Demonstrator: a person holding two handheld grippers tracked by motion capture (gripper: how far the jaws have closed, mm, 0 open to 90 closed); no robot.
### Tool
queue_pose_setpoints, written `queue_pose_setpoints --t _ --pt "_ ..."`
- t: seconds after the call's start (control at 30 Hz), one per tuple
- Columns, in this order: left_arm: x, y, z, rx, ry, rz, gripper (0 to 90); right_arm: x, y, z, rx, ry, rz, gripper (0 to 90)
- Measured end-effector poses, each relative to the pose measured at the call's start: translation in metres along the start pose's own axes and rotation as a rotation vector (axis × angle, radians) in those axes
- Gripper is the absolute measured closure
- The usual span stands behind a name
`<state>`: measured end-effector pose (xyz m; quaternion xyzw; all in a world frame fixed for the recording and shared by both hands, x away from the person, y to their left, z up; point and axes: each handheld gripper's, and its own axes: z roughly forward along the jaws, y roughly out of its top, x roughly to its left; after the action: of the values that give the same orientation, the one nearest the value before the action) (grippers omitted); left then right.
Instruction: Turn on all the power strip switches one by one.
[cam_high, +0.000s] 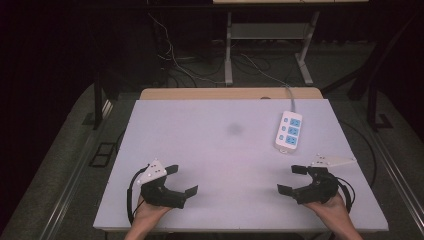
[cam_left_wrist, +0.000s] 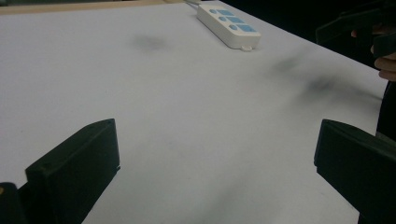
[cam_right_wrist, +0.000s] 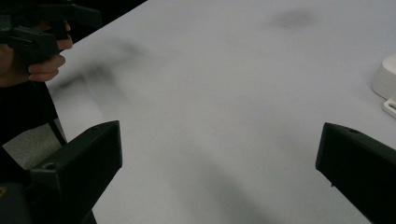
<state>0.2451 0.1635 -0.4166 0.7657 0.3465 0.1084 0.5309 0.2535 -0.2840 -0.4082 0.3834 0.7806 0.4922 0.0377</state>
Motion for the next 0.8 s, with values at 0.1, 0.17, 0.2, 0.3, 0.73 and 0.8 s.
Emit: queue_pose_setpoints --t 0.1,0.17,0.2,0.3,0.73,0.8 --pt "-0.0004 0.0001 -0.0005 0.001 0.001 0.0 0.0 -0.0001 -0.0003 -0.0003 0.002 0.003 -0.001 0.5" --pt "-0.0009 -0.0002 -0.0007 0.0 0.001 -0.002 0.0 -0.0002 -0.0003 -0.0003 0.003 0.005 0.0 0.5" --pt "-0.0009 -0.0003 -0.0007 0.003 -0.002 -0.002 0.0 -0.0002 -0.0004 -0.0004 0.005 0.006 0.001 0.5" --pt "-0.001 -0.0008 -0.0009 0.005 -0.003 -0.006 0.0 -0.0007 -0.0006 -0.0003 0.008 0.007 0.003 0.6" --pt "-0.0027 -0.001 0.0005 0.045 -0.007 -0.011 0.0 -0.0056 -0.0004 -0.0039 0.013 -0.006 0.021 0.6" --pt "-0.0018 -0.0008 0.0 0.051 -0.008 -0.014 0.0 -0.0058 -0.0003 -0.0041 0.014 -0.007 0.021 0.5"
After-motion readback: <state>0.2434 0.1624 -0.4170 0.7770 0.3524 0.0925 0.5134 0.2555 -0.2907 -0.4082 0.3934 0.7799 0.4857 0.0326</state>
